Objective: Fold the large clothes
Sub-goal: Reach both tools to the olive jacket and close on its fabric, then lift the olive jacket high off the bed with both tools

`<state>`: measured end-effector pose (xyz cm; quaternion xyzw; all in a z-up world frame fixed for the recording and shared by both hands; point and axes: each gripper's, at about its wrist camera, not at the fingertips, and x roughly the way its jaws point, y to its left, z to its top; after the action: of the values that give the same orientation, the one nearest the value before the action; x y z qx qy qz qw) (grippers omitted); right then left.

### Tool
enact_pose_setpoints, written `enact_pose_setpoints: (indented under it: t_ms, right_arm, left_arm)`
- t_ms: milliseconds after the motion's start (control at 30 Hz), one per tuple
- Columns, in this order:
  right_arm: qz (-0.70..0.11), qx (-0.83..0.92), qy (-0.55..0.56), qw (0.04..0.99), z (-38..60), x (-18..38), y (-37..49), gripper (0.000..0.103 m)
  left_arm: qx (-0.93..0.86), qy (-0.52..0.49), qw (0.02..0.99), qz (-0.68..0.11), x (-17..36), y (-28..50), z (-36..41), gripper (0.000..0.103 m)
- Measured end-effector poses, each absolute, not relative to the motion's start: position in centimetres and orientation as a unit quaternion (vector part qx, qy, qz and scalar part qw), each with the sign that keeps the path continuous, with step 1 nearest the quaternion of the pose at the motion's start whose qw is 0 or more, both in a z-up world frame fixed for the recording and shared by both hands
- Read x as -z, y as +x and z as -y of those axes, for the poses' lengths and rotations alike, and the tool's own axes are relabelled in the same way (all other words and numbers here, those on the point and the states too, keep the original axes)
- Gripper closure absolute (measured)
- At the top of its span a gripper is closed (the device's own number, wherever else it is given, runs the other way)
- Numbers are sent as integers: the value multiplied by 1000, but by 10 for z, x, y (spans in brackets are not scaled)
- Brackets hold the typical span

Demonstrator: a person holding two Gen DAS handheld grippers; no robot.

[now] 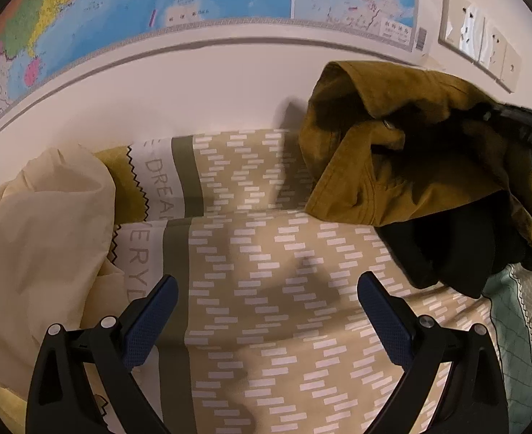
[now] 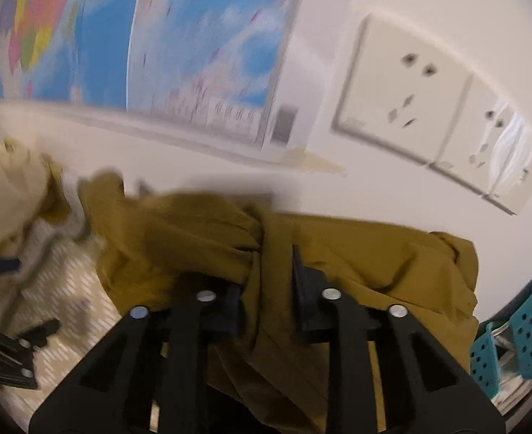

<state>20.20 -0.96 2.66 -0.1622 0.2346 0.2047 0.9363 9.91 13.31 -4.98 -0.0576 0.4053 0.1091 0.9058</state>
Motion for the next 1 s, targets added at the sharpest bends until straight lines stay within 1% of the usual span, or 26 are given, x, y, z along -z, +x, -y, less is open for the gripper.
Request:
enact_pose_setpoints:
  t_ms: [133, 400, 533, 600, 700, 767, 867, 933, 1000]
  right_arm:
    - [-212, -219, -123, 944, 34, -64, 180, 85]
    - [-197, -235, -47, 951, 94, -122, 160, 86]
    - [-196, -241, -11, 951, 120, -133, 156, 87]
    - [-189, -242, 11, 952, 139, -149, 150, 87]
    - [-174, -241, 44, 954, 160, -176, 144, 88]
    - [-158, -237, 51, 957, 172, -193, 136, 88]
    - [-142, -234, 48, 961, 179, -211, 127, 88]
    - [-138, -233, 43, 962, 179, -217, 122, 88]
    - [-135, -233, 38, 962, 178, -220, 117, 88]
  left_arm:
    - [-96, -59, 911, -397, 42, 93, -127, 7]
    - [-57, -62, 920, -383, 37, 100, -113, 7]
    - [-29, -43, 930, -363, 38, 109, -97, 7]
    - [-14, -29, 934, -356, 42, 116, -87, 7]
    - [18, -36, 936, -350, 42, 123, -75, 7]
    - [36, -34, 946, -321, 34, 125, -66, 7]
    - [90, -56, 955, -278, 15, 120, -46, 7]
    - [118, -49, 961, -246, 7, 116, -27, 7]
    - [143, -36, 961, -233, 1, 117, -3, 7]
